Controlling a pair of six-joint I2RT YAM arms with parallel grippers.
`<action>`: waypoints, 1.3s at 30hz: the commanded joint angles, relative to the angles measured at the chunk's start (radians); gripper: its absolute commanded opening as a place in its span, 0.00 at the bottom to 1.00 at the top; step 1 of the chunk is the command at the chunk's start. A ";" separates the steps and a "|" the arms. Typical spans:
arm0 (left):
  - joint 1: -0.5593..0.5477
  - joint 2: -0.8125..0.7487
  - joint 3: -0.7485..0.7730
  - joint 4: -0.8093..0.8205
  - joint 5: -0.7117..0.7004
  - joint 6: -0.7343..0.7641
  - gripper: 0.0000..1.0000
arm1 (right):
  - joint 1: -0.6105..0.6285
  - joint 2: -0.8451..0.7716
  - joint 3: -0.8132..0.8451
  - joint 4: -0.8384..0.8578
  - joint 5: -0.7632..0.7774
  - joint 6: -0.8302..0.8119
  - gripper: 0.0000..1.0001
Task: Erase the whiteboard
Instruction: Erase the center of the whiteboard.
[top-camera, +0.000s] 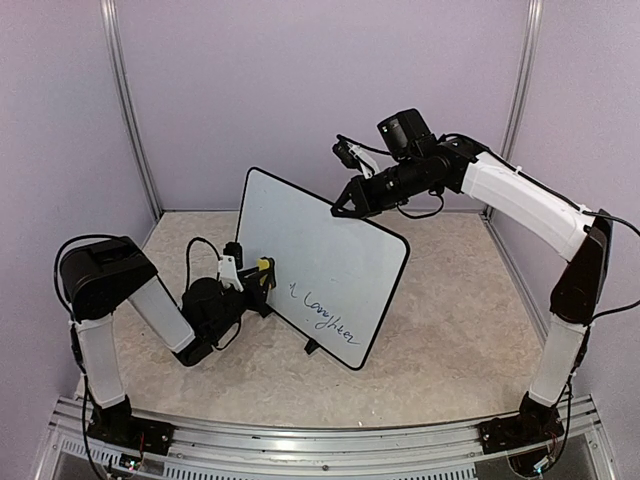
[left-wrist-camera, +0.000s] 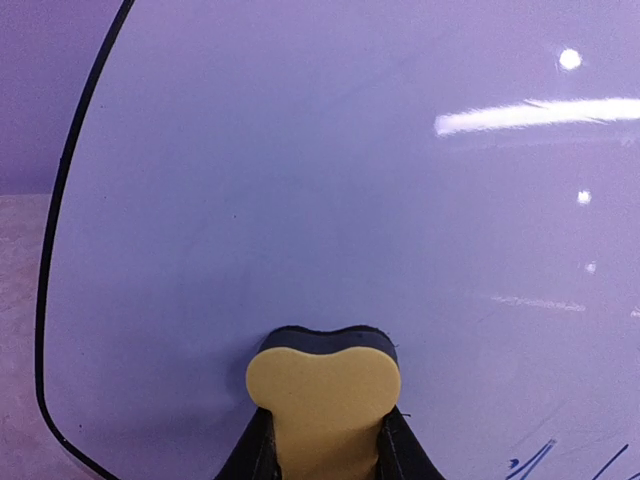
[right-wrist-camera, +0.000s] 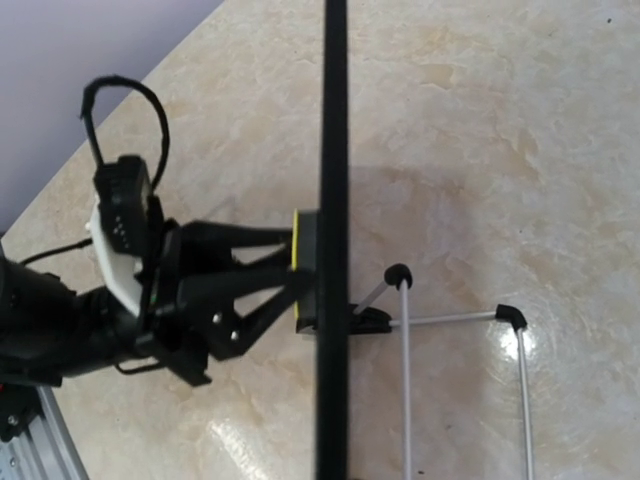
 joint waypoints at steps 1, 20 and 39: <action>0.020 -0.002 0.050 -0.130 -0.033 0.128 0.12 | 0.068 0.053 -0.032 -0.121 -0.173 -0.088 0.00; -0.177 0.098 0.037 0.012 0.111 0.062 0.12 | 0.068 0.091 0.017 -0.139 -0.181 -0.088 0.00; -0.055 0.129 -0.008 0.091 0.012 0.026 0.12 | 0.068 0.082 0.020 -0.148 -0.177 -0.088 0.00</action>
